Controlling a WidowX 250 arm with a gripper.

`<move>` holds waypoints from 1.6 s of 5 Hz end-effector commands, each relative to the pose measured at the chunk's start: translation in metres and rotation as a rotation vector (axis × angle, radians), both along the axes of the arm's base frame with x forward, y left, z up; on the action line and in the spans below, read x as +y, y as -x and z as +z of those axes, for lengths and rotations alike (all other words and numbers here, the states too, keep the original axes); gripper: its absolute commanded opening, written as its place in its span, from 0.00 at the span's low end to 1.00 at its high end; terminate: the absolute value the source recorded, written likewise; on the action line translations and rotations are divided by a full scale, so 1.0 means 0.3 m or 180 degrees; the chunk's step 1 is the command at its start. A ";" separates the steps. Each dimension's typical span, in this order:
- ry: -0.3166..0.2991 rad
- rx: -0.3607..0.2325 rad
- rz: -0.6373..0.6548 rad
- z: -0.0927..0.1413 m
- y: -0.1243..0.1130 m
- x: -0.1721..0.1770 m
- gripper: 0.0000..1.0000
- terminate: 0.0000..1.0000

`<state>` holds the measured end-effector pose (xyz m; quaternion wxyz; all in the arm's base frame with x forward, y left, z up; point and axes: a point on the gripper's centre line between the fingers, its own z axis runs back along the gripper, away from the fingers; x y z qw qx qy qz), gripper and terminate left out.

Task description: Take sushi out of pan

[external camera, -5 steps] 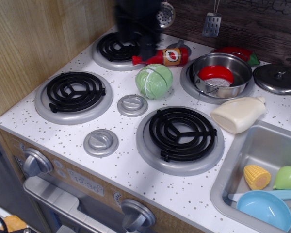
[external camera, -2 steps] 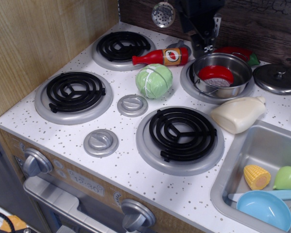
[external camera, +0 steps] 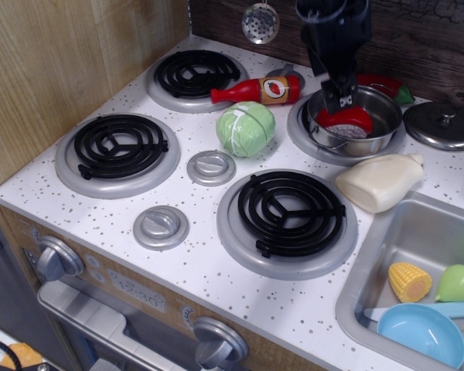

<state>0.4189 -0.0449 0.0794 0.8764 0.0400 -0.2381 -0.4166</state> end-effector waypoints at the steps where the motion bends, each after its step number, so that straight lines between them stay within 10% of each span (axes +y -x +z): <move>1: 0.0080 -0.0246 -0.0104 0.000 -0.062 0.003 1.00 0.00; 4: 0.0233 -0.0259 -0.0101 -0.100 -0.116 0.005 1.00 0.00; 5: 0.0245 -0.0231 -0.0065 -0.110 -0.148 0.013 0.00 0.00; 8: -0.0163 0.0245 0.0273 0.183 -0.023 0.028 0.00 0.00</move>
